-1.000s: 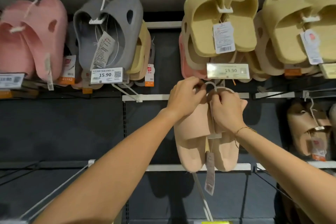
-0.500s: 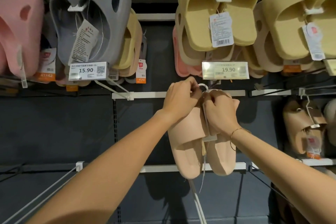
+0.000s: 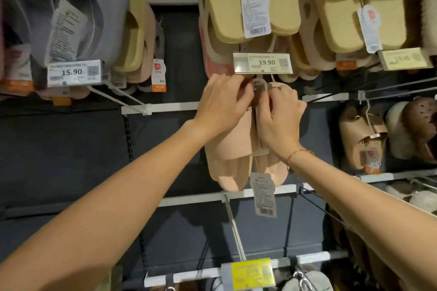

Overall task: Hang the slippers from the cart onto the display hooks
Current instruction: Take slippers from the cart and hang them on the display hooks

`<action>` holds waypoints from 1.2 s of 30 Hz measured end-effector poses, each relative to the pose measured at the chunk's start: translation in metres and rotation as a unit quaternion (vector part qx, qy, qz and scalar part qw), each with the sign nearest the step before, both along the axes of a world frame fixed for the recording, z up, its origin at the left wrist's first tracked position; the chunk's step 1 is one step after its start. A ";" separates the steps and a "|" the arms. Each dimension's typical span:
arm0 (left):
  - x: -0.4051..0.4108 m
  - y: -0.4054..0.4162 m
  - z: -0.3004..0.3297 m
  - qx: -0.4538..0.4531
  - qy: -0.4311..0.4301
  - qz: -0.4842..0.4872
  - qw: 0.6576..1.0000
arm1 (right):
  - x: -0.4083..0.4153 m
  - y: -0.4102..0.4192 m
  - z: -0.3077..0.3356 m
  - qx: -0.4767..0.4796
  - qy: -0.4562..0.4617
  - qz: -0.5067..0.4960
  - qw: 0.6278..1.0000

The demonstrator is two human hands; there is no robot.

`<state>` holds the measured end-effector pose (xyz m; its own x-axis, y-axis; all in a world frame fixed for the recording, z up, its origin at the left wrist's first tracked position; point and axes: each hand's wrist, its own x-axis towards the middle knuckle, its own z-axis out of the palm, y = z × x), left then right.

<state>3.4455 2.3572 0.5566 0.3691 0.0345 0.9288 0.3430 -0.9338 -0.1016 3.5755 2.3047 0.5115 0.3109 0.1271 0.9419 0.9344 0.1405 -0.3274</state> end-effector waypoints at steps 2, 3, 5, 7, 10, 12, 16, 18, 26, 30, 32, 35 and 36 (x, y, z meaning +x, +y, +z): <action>0.003 -0.001 0.002 -0.007 -0.009 -0.003 1.000 | 0.001 -0.004 0.003 -0.001 -0.002 0.001 1.000; 0.004 -0.001 0.003 -0.006 -0.019 -0.011 1.000 | 0.001 -0.006 0.005 0.000 -0.007 0.001 1.000; 0.003 0.001 0.004 -0.001 -0.034 -0.025 0.999 | 0.000 -0.008 0.010 -0.009 -0.018 -0.008 1.000; 0.003 0.007 0.006 0.001 -0.036 -0.012 0.999 | -0.001 -0.007 0.017 -0.035 -0.024 -0.014 0.999; 0.012 0.026 0.002 -0.064 -0.032 0.028 0.997 | 0.005 0.007 0.023 -0.102 -0.011 0.014 0.995; 0.020 0.041 -0.005 -0.113 -0.039 0.061 0.991 | 0.009 0.022 0.021 -0.155 0.004 0.018 0.988; 0.040 0.062 -0.017 -0.149 0.020 0.210 0.966 | 0.012 0.059 0.011 -0.199 0.063 0.038 0.977; 0.050 0.073 -0.034 -0.159 0.057 0.244 0.955 | 0.016 0.078 0.002 -0.201 0.047 0.021 0.978; 0.029 0.098 -0.121 -0.318 0.217 0.237 0.892 | 0.037 0.107 -0.065 -0.390 -0.046 0.062 0.918; -0.005 0.068 -0.145 -0.375 0.242 0.262 0.855 | 0.011 0.067 -0.092 -0.536 -0.055 0.075 0.839; -0.036 0.041 -0.159 -0.376 0.237 0.290 0.848 | -0.018 0.042 -0.099 -0.560 -0.094 0.094 0.818; -0.102 -0.009 -0.181 -0.387 0.245 0.342 0.821 | -0.081 0.012 -0.107 -0.591 -0.174 0.130 0.777; -0.128 -0.026 -0.188 -0.398 0.249 0.360 0.806 | -0.107 0.004 -0.111 -0.602 -0.204 0.142 0.759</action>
<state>3.3179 2.3312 0.3684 0.3079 0.9180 0.2501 0.9269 -0.3487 0.1387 3.4686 2.3088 0.4001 -0.1760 0.9792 0.1008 0.9805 0.1835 -0.0706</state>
